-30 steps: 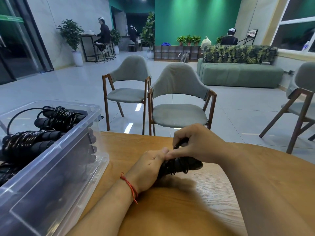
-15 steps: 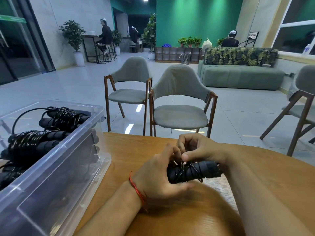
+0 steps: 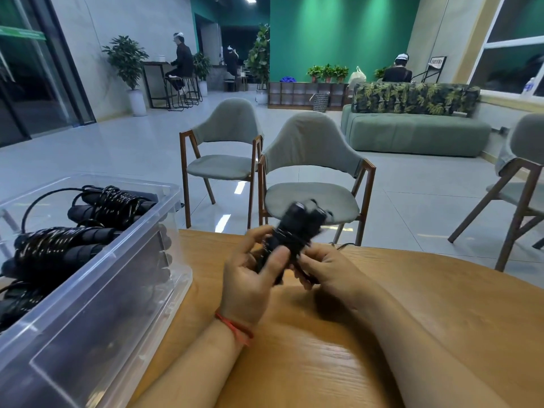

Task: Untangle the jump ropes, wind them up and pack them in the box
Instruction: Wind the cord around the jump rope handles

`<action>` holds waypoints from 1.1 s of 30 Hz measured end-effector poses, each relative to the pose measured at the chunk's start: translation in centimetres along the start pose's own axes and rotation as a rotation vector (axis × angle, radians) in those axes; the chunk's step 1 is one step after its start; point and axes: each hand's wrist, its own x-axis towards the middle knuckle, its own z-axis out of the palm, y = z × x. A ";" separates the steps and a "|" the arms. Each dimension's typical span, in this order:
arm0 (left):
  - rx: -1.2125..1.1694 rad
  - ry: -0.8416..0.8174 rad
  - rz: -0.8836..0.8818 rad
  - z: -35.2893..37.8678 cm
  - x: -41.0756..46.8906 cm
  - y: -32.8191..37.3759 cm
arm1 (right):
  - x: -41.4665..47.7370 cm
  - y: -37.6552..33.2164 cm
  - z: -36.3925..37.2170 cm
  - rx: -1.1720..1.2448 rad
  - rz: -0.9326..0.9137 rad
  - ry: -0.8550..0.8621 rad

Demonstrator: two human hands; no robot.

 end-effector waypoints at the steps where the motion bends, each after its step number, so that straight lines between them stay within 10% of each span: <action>1: -0.031 0.072 -0.067 -0.1 0.3 -0.1 | -0.1 -0.7 0.6 -0.004 -0.013 -0.002; 6: 0.084 0.343 -0.421 -0.8 1.8 -1.7 | 0.6 -1.7 1.6 -0.426 -0.033 0.009; 13: 0.487 0.315 -0.418 -0.9 1.9 -3.1 | 0.3 -4.8 2.5 -0.961 -0.162 -0.104; 22: 0.401 -0.241 -0.253 -0.4 0.5 -1.6 | -1.1 -8.0 -0.7 -0.630 -0.269 -0.041; 33: -0.020 -0.295 -0.314 1.2 -0.1 -0.2 | -0.9 -3.6 -4.4 -0.100 0.123 -0.302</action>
